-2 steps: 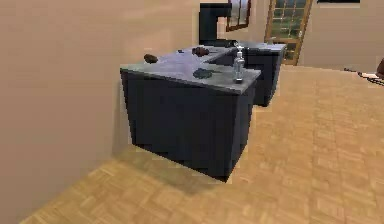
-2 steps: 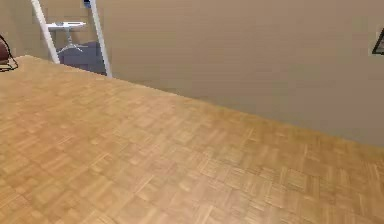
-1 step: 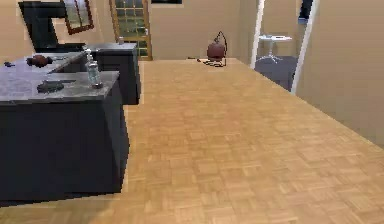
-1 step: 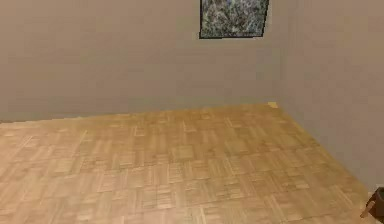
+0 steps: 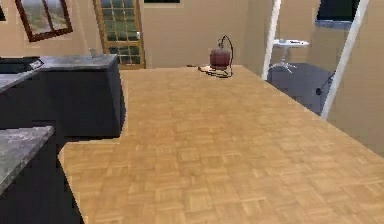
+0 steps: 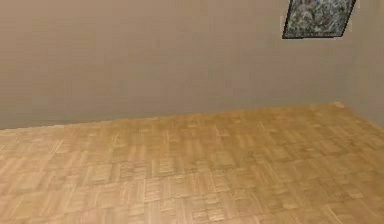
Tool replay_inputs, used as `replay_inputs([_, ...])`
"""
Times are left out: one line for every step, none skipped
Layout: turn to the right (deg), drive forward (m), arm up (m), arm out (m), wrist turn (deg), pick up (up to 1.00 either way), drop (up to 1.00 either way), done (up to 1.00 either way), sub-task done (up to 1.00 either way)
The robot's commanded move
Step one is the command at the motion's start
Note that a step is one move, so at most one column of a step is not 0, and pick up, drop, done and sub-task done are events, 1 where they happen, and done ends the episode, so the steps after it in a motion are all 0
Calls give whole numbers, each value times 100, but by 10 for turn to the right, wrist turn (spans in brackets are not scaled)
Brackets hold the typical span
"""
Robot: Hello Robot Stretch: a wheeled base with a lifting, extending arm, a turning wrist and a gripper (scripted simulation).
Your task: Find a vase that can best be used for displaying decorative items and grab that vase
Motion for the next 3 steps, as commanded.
replay_inputs([30, 0, 0, 0, 0, 0, 0, 0, 0])
replay_inputs([0, 10, 0, 0, 0, 0, 0, 0, 0])
replay_inputs([-90, 0, 0, 0, 0, 0, 0, 0, 0])
